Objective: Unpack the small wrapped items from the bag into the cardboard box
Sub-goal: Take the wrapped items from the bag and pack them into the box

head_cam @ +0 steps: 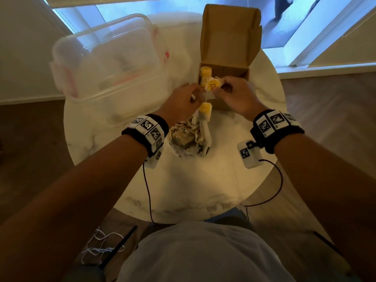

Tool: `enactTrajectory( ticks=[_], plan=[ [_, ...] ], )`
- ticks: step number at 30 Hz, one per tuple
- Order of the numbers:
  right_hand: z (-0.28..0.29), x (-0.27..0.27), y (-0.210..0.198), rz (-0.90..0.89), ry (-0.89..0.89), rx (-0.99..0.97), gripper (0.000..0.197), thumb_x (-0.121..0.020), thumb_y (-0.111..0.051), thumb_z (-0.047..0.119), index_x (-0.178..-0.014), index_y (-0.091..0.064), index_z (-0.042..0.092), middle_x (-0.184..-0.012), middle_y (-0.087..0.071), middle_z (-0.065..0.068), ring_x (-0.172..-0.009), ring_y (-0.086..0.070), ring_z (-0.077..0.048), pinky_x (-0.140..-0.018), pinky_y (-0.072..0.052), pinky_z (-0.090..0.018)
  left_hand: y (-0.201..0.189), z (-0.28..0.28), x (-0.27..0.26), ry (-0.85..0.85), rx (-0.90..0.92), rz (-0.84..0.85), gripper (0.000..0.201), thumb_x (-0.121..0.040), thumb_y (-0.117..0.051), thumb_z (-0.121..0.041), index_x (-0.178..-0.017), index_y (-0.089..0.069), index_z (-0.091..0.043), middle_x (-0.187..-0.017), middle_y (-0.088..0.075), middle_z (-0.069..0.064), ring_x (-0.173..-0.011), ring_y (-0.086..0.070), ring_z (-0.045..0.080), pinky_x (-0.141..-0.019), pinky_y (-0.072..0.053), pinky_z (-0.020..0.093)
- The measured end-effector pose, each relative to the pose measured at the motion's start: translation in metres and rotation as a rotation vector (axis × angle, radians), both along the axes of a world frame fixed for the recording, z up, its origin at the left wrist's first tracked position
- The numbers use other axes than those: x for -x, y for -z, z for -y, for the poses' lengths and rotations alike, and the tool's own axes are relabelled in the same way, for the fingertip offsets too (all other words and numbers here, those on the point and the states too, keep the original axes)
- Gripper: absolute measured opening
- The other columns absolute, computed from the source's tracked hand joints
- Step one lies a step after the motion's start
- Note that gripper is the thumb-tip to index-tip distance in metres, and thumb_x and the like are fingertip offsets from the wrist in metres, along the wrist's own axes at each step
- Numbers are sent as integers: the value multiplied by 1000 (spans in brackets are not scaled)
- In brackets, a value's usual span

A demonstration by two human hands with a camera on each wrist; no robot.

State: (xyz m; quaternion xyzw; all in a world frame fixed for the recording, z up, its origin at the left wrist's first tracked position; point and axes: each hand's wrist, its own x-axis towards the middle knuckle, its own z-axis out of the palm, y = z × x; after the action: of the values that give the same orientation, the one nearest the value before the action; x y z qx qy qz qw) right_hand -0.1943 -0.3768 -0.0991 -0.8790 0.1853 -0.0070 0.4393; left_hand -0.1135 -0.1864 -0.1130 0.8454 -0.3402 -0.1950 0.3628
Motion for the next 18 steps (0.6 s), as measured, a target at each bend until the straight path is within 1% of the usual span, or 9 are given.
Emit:
enactTrajectory(
  ticks=[3,5,7,9,12,14,15,17,18],
  plan=[
    [1,-5,1,-24,-29,-34,14,-91,-69,36,-95,-72,23,-81,-68,12,-68,-55,6,-63,-41,-12,1,8,1,-14,-108,-81,26,-95,-59,-29,-117,-62,-15,-108,-65,1,-91,-62,14,-78,-50,22],
    [-2,-2,4,-38,-37,-31,18,-91,-68,37,-100,-73,22,-85,-70,11,-70,-56,5,-63,-41,-10,-1,6,4,-8,-144,-106,26,-96,-56,-30,-116,-63,-16,-101,-66,-2,-84,-61,10,-72,-46,22],
    [-5,0,6,-45,-37,-13,18,-92,-68,37,-102,-73,22,-83,-68,13,-69,-56,6,-61,-39,-5,0,2,8,0,-135,-126,27,-94,-59,-34,-115,-64,-17,-96,-64,-7,-81,-59,2,-68,-43,20],
    [-6,3,6,-46,-31,-6,18,-92,-68,36,-101,-72,22,-81,-67,13,-67,-55,5,-59,-39,-6,1,-3,12,8,-127,-141,35,-90,-64,-40,-118,-62,-19,-100,-65,-10,-87,-61,2,-72,-46,17],
    [-9,5,2,-39,-27,-32,16,-93,-68,36,-100,-72,23,-82,-68,11,-67,-55,6,-60,-40,-8,2,-8,16,21,-119,-103,35,-89,-67,-47,-112,-64,-21,-101,-67,-10,-89,-61,3,-75,-47,18],
    [-10,6,-2,-30,-37,-40,15,-93,-68,37,-97,-71,23,-77,-65,14,-64,-54,10,-58,-38,-6,2,-9,18,10,-111,-82,29,-91,-68,-42,-110,-66,-21,-103,-67,-8,-84,-57,-2,-74,-46,16],
    [-10,7,-4,-23,-39,-42,16,-92,-68,38,-96,-71,23,-76,-64,15,-64,-54,10,-59,-39,-7,1,-10,19,8,-98,-60,26,-91,-68,-39,-109,-67,-20,-102,-67,-9,-82,-55,-5,-75,-47,17],
    [-10,7,-8,-6,-22,-36,16,-92,-67,39,-95,-70,24,-78,-65,15,-67,-55,5,-64,-42,-14,-2,-12,21,11,-57,25,20,-92,-68,-34,-105,-70,-19,-97,-62,-13,-83,-51,-3,-85,-46,25],
    [-9,8,-10,6,-5,-20,15,-92,-67,40,-94,-69,25,-78,-64,15,-68,-56,3,-64,-42,-15,-5,-14,21,7,-40,57,19,-92,-68,-33,-104,-70,-18,-95,-59,-16,-86,-49,-3,-88,-42,24]
  ],
)
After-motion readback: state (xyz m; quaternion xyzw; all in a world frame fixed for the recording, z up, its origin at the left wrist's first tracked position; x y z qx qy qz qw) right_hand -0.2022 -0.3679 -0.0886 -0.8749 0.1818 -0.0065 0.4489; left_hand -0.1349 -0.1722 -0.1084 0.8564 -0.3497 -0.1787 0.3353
